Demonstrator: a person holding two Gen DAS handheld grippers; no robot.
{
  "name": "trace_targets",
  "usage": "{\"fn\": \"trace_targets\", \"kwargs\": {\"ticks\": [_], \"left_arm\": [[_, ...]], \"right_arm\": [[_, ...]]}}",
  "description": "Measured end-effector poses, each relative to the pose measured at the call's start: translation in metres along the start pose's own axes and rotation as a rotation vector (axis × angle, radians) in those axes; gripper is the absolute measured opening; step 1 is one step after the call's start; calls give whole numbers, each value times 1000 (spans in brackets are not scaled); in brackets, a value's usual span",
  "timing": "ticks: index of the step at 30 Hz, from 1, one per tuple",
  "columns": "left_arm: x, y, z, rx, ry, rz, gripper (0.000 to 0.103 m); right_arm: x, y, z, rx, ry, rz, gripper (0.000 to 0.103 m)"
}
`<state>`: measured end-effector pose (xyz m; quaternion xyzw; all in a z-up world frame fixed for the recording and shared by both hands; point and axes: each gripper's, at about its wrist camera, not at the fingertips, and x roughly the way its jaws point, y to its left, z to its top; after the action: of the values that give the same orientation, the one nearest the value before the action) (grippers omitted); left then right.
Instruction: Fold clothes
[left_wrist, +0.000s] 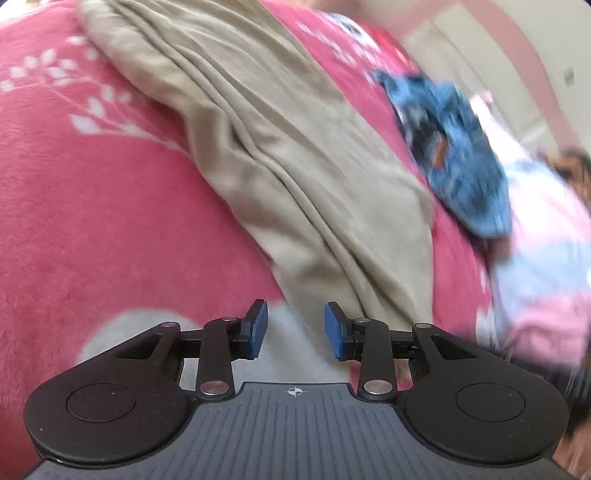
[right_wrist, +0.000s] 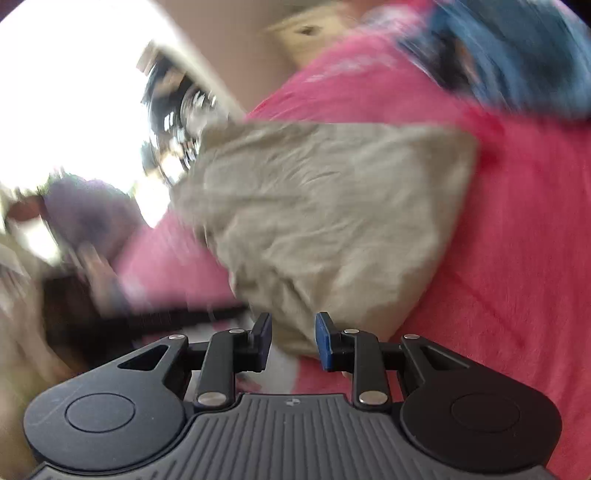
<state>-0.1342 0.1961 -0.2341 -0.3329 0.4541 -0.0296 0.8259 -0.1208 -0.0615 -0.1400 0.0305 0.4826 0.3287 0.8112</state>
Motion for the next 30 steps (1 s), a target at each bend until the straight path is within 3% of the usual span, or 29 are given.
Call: {"fn": "trace_targets", "kwargs": {"ticks": [2,5,8,12,15,18,19,21,30], "left_arm": [[-1,3,3,-21,-33,-16,34],[0,1,-1,-5,-47,-26,34],[2,0,-3,9,-44,-51,34],[-3,7,-4,-18,-50,-84,34],[-1,12,-4,-32,-45,-98,34],[1,17,-3,-54,-33,-117,34],[2,18,-2,-62,-33,-123,34],[3,21,-1,-74,-34,-131,34],[3,23,-2,-79,-7,-173,34]], "right_arm": [[13,41,-6,-276,-11,-169,29],[34,76,-15,-589,-28,-317,27],[59,81,-8,-671,11,-351,28],[86,82,-5,-745,98,-384,30],[78,88,0,-764,115,-392,30],[68,97,4,-769,90,-353,53],[75,96,2,-790,105,-366,54],[87,93,-2,-817,130,-386,54],[79,64,12,-591,132,-349,42]]}}
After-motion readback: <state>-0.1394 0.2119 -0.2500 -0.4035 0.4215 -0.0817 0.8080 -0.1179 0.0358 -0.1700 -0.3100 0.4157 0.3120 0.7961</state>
